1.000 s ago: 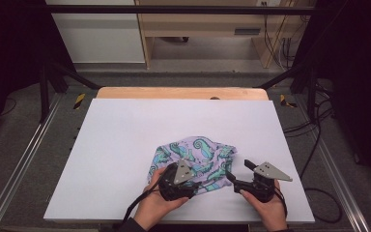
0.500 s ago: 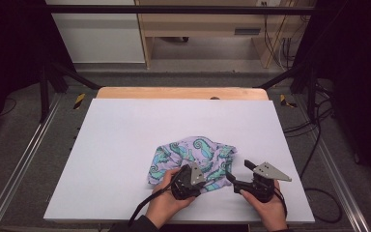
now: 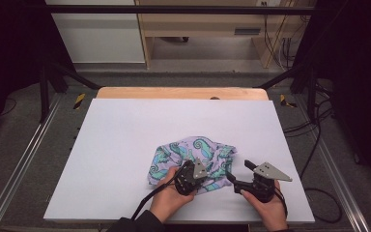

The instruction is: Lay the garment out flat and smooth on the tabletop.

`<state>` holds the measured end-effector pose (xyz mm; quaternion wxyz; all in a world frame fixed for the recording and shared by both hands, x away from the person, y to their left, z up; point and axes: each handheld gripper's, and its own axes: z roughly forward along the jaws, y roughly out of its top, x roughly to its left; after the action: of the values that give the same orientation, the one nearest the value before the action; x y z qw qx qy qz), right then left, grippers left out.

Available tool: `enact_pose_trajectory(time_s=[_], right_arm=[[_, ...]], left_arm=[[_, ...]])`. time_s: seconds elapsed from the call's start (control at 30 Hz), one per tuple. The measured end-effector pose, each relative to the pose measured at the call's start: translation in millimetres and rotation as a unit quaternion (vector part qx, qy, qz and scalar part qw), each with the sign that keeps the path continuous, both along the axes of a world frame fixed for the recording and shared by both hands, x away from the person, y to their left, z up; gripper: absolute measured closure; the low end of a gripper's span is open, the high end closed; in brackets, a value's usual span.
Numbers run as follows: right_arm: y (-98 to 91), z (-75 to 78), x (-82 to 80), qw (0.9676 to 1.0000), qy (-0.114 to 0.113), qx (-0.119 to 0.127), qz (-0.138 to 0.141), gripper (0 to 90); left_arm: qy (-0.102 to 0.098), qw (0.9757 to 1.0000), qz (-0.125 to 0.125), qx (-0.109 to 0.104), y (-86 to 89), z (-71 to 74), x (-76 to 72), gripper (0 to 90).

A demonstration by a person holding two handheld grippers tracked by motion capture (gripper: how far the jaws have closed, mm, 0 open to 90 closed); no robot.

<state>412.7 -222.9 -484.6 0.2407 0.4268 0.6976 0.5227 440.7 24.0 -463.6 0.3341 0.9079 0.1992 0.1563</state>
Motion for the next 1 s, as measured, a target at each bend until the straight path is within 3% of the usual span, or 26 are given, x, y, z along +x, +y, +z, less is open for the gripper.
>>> enact_pose_trajectory(time_s=[0.17, 0.37, 0.53, 0.6, 0.77, 1.0], right_arm=[[-0.3, 0.2, -0.1, 1.0, 0.0, 0.0, -0.001, 15.4], [-0.3, 0.4, -0.3, 1.0, 0.0, 0.0, -0.001, 15.1], [0.3, -0.3, 0.0, 1.0, 0.003, -0.001, 0.001, 14.7], [0.7, -0.6, 0.1, 1.0, 0.003, -0.003, 0.001, 14.7], [2.4, -1.7, 0.4, 1.0, 0.006, -0.005, 0.004, 14.7], [5.2, -3.4, 1.1, 0.9998, 0.012, -0.013, 0.008, 14.7]], left_arm=[[0.002, 0.9999, 0.006, -0.016, 6.4, 7.4, 3.5, 89.9], [-0.001, 0.9959, 0.047, -0.078, 33.8, 33.5, 19.7, 90.0], [-0.006, 0.9874, 0.108, -0.116, 74.5, 47.2, 42.8, 90.0], [-0.009, 0.9849, 0.125, -0.119, 87.6, 47.9, 49.3, 90.0], [-0.007, 0.9764, 0.171, -0.132, 124.4, 41.7, 59.1, 90.0], [0.002, 0.9636, 0.219, -0.153, 164.9, 25.3, 59.1, 90.0]])
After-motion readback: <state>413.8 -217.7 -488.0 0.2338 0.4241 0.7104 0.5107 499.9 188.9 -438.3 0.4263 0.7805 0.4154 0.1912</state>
